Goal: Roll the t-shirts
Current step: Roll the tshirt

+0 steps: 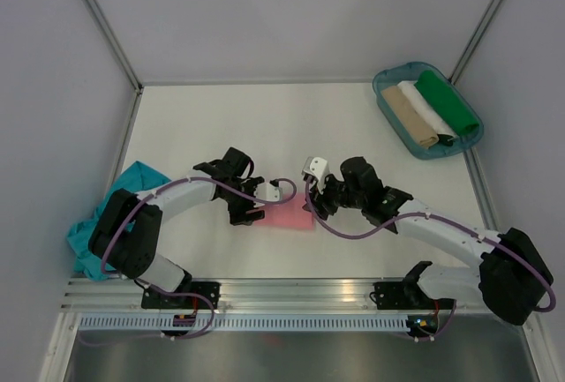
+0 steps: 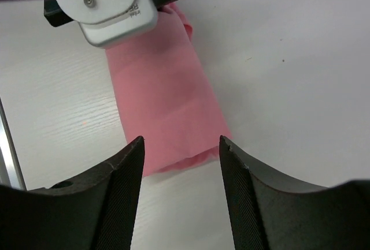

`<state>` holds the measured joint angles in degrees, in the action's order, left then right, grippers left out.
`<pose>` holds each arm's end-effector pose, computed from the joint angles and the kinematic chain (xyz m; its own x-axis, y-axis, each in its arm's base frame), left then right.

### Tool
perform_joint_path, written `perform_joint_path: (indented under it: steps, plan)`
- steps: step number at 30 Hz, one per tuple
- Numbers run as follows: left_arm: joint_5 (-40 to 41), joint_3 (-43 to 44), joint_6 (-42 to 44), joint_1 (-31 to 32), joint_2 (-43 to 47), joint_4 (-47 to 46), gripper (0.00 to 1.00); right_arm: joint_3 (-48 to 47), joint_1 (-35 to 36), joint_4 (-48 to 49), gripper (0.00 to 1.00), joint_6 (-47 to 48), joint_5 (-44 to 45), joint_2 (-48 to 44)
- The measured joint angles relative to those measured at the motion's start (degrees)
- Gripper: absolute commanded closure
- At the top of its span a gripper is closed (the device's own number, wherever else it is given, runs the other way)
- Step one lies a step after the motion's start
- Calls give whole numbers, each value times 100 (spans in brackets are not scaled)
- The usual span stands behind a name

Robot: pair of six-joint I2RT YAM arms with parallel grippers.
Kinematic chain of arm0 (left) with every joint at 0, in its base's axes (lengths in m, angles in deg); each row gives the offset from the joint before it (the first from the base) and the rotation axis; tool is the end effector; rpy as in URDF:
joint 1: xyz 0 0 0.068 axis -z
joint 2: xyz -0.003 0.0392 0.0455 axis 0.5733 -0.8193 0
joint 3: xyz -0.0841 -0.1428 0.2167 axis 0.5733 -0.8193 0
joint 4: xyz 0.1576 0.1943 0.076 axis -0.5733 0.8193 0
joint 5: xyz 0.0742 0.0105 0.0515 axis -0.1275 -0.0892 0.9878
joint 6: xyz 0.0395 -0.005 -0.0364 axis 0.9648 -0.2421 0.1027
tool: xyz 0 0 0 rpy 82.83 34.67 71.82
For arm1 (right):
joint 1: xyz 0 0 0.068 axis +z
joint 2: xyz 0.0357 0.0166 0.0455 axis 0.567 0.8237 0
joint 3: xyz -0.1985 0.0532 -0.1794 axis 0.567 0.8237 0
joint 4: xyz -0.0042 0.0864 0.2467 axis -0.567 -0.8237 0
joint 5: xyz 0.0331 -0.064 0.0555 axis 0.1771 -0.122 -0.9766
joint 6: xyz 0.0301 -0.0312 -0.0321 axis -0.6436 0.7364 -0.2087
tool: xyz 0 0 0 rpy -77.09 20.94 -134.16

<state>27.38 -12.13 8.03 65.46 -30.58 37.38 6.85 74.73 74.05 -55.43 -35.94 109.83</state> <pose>0.2203 -0.1448 0.1680 0.0266 0.8845 -0.4657 0.9968 0.0115 0.0787 0.1850 0.1737 0.2388 -0.1336 -0.4512 -0.8824 -0.9190 0.3897 -0.0601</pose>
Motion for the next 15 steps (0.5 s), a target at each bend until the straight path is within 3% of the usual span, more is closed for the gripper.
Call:
perform_joint_path:
  steps: [4,9,15]
  plan:
    - [-140,221,4,-140,-221,232,22,-46,66,269,43,-649,197,638]
    - [-140,227,4,-140,-223,337,21,-323,-610,651,43,-2131,-127,1738]
    - [-140,282,4,-142,-304,374,21,-267,-927,1204,44,-3383,-400,2186]
